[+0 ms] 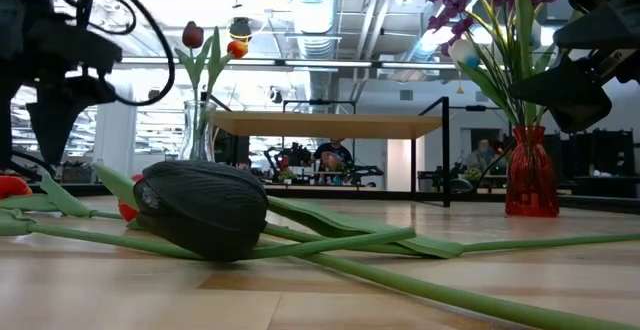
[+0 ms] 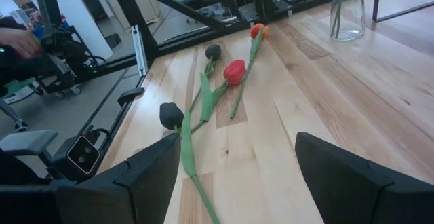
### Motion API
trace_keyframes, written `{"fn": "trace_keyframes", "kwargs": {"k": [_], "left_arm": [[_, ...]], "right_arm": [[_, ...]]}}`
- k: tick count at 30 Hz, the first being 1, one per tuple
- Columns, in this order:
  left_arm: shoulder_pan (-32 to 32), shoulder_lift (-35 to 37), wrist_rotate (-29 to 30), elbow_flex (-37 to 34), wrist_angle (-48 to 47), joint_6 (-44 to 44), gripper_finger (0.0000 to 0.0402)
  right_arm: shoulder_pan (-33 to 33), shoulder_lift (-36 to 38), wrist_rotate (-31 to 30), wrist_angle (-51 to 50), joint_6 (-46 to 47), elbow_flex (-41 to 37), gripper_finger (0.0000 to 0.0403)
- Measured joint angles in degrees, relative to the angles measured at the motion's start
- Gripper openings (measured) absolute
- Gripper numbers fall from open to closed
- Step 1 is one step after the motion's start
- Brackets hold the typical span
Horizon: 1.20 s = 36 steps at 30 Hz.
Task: Pick and place flowers into a vace then onto a shelf
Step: Put the orange flower into the transparent vase
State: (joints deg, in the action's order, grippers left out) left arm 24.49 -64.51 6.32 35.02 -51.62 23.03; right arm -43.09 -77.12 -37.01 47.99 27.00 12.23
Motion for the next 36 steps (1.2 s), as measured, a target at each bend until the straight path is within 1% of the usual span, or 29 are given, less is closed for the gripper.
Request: {"fn": "trace_keyframes", "kwargs": {"k": [3,7,12,16,19,26,28,30,36], "left_arm": [[0.00,-0.04,-0.37,-1.73,1.75,1.90,0.0231],[-0.07,-1.73,-2.33,-3.33,3.12,3.01,0.0231],[-0.09,-6.28,-3.35,-4.12,5.13,3.33,0.0231],[-0.11,-10.77,-5.43,-3.85,6.50,2.24,0.0231],[-0.13,-13.63,-5.93,-3.38,6.71,1.11,0.0231],[-0.13,-15.39,-5.91,-0.48,4.30,0.88,0.0226],[-0.11,-15.63,-6.16,0.60,3.75,0.45,0.0214],[-0.04,-15.52,-6.70,1.84,4.28,0.26,0.0194],[-0.09,-15.51,-7.56,3.43,3.30,-1.95,0.0105]], "right_arm": [[0.00,0.00,0.00,0.00,-0.01,0.01,0.0286],[0.00,0.00,-0.02,0.01,-0.01,0.00,0.0286],[0.00,0.00,-0.04,0.00,-0.01,0.00,0.0286],[0.00,0.00,-0.09,0.00,-0.01,0.02,0.0286],[0.00,0.00,-0.15,0.00,0.00,0.00,0.0286],[0.00,0.00,-0.15,0.00,-0.01,0.00,0.0286],[0.00,0.00,-0.15,0.00,0.00,0.00,0.0286],[0.00,0.00,-0.13,0.00,0.01,0.00,0.0286],[0.00,0.00,-0.01,0.00,0.00,0.00,0.0286]]}}
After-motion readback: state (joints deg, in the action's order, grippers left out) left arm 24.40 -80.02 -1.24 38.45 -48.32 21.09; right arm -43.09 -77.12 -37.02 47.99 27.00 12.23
